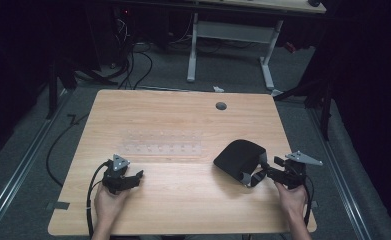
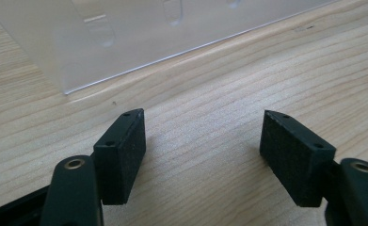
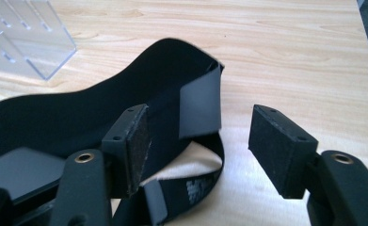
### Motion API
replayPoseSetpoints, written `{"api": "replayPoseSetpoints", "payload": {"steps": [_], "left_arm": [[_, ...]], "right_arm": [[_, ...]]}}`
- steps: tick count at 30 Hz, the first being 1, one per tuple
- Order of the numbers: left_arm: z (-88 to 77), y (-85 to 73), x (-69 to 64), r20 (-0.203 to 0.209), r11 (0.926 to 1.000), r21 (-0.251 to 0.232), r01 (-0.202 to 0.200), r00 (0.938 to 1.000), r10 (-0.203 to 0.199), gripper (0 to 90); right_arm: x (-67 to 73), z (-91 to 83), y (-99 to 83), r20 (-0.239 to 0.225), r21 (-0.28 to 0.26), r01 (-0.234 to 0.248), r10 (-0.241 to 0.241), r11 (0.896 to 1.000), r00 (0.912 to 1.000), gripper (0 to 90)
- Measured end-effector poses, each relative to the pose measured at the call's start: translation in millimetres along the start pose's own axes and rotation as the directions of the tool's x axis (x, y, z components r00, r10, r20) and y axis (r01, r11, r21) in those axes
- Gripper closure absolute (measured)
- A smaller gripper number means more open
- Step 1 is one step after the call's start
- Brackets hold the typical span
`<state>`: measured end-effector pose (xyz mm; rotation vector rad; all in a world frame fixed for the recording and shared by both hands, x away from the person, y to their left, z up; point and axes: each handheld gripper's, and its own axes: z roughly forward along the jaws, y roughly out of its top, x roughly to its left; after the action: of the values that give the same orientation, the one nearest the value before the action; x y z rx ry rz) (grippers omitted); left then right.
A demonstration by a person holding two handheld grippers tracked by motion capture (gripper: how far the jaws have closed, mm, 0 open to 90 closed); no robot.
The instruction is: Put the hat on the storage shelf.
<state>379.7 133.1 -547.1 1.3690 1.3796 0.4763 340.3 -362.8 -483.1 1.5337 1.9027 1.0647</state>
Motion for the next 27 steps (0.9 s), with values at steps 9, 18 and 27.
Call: {"api": "replayPoseSetpoints", "payload": {"steps": [9, 18, 27], "left_arm": [[0.0, -0.1, 0.0, 0.0, 1.0, 0.001, -0.001, 1.0, 0.001, 32.0], [0.0, -0.1, -0.1, 0.001, 1.0, 0.0, -0.001, 1.0, 0.001, 32.0], [0.1, -0.1, -0.1, 0.0, 1.0, -0.001, 0.0, 1.0, 0.0, 32.0]], "right_arm": [[-3.1, 17.7, 18.1, -0.004, -0.002, 0.015, -0.015, 1.0, 0.9999, 37.4], [-7.1, 31.3, 24.8, -0.022, 0.03, -0.02, 0.021, 0.999, 0.9995, 33.8], [-5.6, 45.4, 28.6, -0.065, 0.044, -0.046, 0.048, 0.998, 0.9967, 31.8]]}}
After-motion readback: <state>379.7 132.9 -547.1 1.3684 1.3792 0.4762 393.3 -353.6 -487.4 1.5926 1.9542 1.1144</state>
